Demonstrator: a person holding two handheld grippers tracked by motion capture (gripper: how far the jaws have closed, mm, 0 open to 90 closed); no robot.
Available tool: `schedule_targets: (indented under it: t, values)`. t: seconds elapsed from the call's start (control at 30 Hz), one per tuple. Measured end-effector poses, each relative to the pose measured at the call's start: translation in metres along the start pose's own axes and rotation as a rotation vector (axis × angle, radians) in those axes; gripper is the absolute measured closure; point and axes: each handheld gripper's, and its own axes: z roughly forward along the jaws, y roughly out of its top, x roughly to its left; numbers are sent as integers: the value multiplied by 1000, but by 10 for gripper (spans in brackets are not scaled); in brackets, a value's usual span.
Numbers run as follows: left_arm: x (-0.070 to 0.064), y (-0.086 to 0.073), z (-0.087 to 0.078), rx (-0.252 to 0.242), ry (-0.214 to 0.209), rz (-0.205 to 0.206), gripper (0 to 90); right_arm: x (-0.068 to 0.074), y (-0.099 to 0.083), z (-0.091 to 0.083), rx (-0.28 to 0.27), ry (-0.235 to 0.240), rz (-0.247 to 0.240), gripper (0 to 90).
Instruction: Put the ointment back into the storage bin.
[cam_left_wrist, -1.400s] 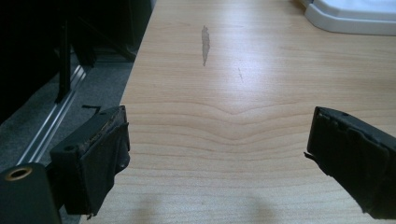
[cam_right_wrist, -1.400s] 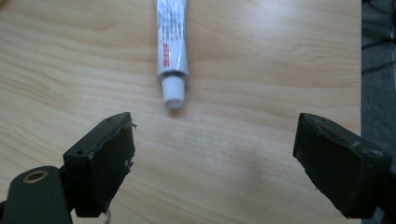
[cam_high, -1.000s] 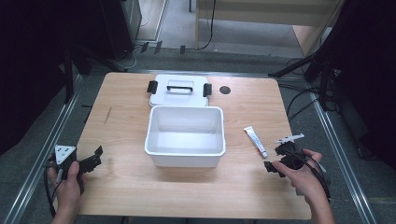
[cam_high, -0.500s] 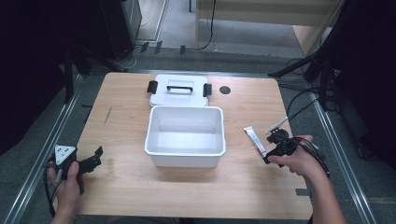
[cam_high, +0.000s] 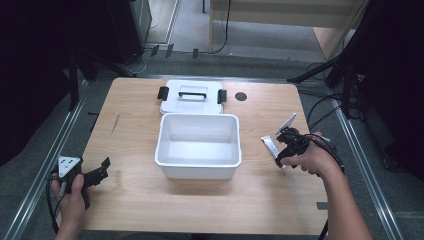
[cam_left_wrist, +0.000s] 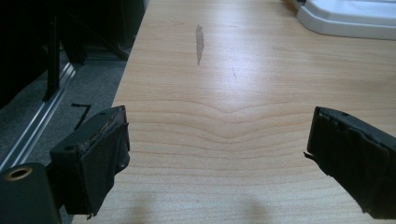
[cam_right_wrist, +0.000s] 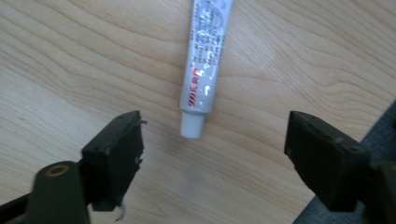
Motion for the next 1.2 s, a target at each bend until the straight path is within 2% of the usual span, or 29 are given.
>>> schedule_targets:
  t: [0.1,0.23,0.37,0.5,0.6,0.73,0.9,1.2]
  values:
    - [0,0,0,3,-2,4,65,0,6,2,0,18,4,315]
    - [0,0,0,3,-5,6,65,-3,13,8,2,63,46,397]
    - [0,0,1,4,-5,6,65,-4,19,14,1,52,15,492]
    - [0,0,1,4,-5,6,65,-6,24,17,7,60,47,512]
    - [0,0,1,5,-5,7,65,-6,26,20,17,62,49,517]
    - [0,0,1,5,-5,8,65,-7,30,22,23,33,52,568]
    - [0,0,1,5,-5,7,65,-7,32,22,26,46,79,597]
    - [0,0,1,8,-9,6,65,-6,35,30,43,54,58,644]
